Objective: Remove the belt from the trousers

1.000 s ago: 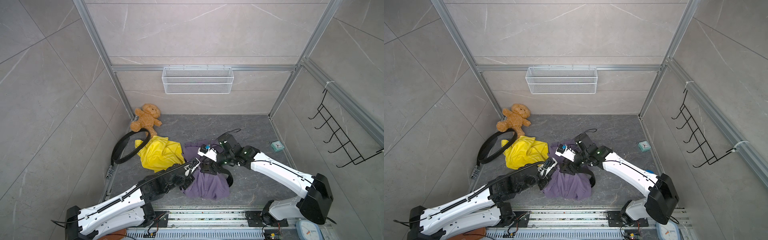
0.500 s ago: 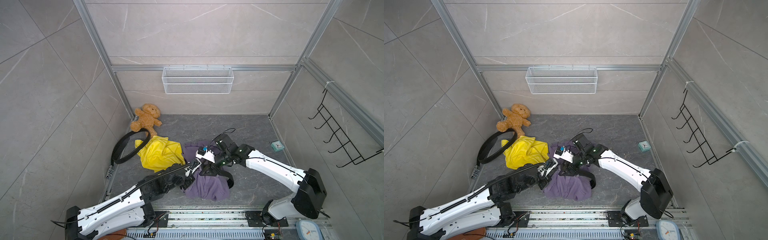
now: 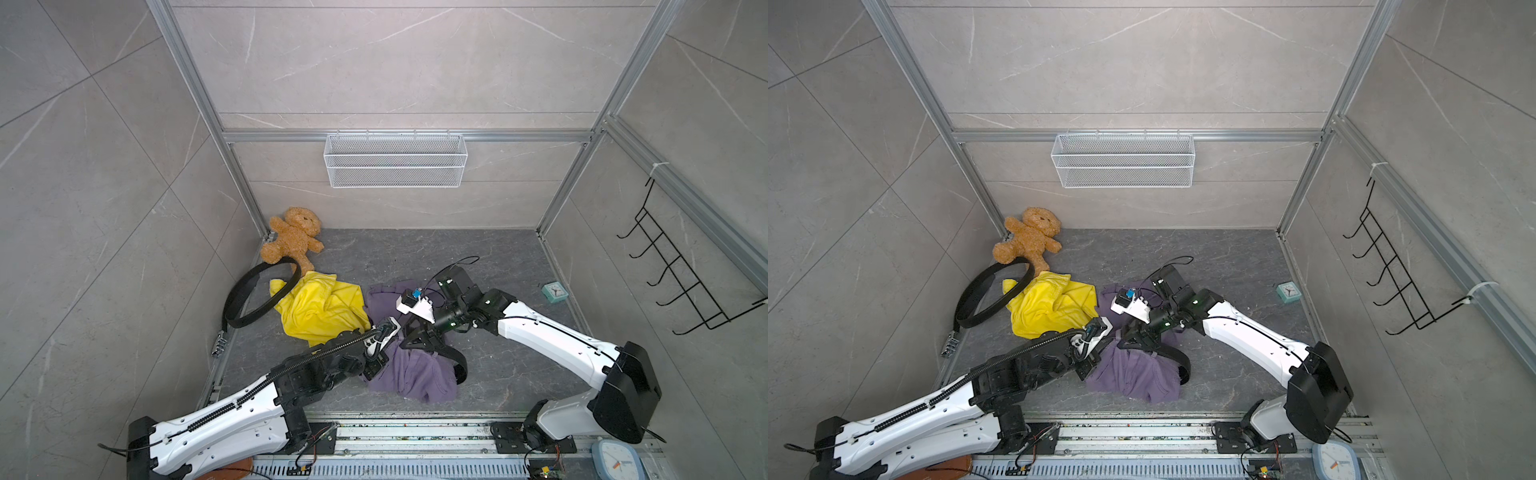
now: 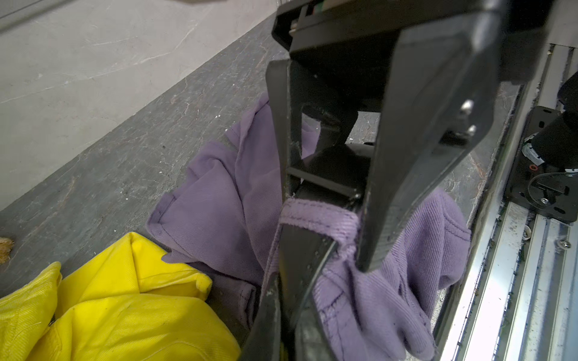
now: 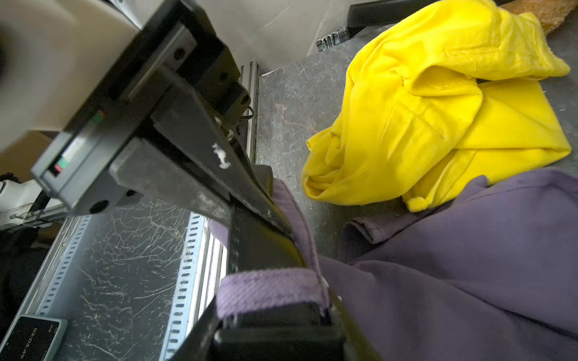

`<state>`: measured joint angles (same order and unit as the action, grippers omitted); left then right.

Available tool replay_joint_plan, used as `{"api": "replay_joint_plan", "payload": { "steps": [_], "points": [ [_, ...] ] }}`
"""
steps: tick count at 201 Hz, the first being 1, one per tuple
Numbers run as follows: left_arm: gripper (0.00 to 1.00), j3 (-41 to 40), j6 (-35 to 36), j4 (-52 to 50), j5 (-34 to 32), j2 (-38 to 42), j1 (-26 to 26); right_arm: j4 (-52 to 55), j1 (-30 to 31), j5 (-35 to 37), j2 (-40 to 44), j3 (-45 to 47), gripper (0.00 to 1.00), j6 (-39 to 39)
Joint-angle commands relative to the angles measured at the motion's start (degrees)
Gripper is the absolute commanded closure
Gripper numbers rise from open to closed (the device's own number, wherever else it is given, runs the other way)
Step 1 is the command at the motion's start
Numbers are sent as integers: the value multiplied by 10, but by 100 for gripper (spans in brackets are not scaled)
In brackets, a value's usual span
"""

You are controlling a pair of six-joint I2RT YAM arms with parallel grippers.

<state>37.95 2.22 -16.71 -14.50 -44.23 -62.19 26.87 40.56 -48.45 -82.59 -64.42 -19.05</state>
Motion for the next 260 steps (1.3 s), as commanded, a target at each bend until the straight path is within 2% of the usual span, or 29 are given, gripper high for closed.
{"api": "replay_joint_plan", "payload": {
  "steps": [1,32,98,133,166,197,217,243,260],
  "points": [
    [100,-2,-24,-10,-60,41,0,9,-49,43,26,19,100,29],
    [100,-3,-29,-32,-123,64,0,25,-62,57,38,31,100,32],
    [100,4,-54,-80,-321,153,0,24,-86,80,57,48,100,52],
    [100,3,-107,-124,-429,216,0,22,-106,81,64,50,100,60],
    [100,30,-167,-189,-558,249,0,24,-128,85,75,55,100,68],
    [100,48,-215,-241,-647,294,0,21,-149,83,88,63,100,79],
    [100,72,-243,-298,-691,322,0,19,-161,80,91,65,100,84],
    [100,85,-179,-267,-717,324,0,16,-178,78,85,65,100,90],
    [100,116,-230,-340,-744,308,-1,18,-191,83,83,64,100,95]
  ]
}}
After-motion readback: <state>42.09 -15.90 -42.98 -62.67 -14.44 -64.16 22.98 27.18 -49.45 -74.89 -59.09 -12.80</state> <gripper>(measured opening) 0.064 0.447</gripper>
